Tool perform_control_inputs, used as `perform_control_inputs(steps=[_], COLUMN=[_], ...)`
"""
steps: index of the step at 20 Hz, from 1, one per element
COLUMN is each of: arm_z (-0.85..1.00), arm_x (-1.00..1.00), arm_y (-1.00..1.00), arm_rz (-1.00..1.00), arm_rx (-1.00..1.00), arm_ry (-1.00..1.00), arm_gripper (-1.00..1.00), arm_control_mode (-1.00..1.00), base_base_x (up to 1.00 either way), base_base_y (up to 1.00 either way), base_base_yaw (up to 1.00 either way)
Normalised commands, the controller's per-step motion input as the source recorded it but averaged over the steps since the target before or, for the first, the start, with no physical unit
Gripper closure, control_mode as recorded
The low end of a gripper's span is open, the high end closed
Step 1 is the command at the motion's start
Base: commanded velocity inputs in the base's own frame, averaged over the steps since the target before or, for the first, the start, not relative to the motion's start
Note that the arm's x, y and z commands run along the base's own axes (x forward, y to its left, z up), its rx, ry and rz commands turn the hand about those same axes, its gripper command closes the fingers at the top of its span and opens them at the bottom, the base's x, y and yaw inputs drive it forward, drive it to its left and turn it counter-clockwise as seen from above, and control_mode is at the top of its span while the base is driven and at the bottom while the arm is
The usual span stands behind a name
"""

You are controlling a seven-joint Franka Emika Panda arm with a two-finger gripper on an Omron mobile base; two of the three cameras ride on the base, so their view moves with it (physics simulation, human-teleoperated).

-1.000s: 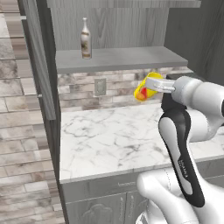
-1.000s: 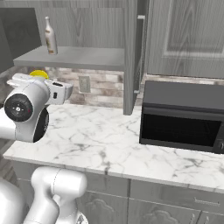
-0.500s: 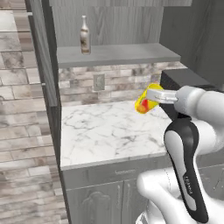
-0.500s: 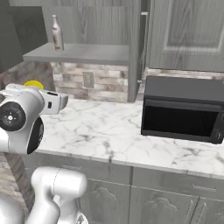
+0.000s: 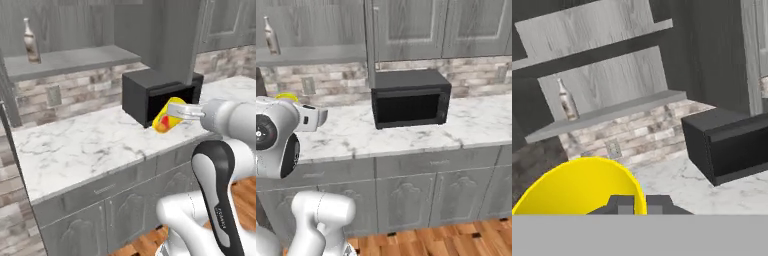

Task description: Open the cabinet directly in front. Then move the liquor and the cup to the dining counter with the candle on it.

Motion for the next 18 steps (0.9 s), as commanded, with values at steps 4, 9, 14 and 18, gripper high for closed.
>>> perform_control_inputs(steps=[4,9,14,18], arm_z=[0.00,0.00,0.00,0.00], arm_x=[0.00,0.00,0.00,0.00], arm_y=[0.00,0.00,0.00,0.00], arm_rz=[0.00,0.00,0.00,0.00], arm_rx=[0.00,0.00,0.00,0.00], arm_ry=[0.00,0.00,0.00,0.00], arm_gripper=[1.00,1.00,1.00,1.00], arm_control_mode=[1.00,1.00,1.00,1.00], base_base_x=[0.00,0.00,0.00,0.00], base_base_y=[0.08,0.08,0.09,0.09], base_base_yaw=[-1.00,-1.00,-1.00,-1.00])
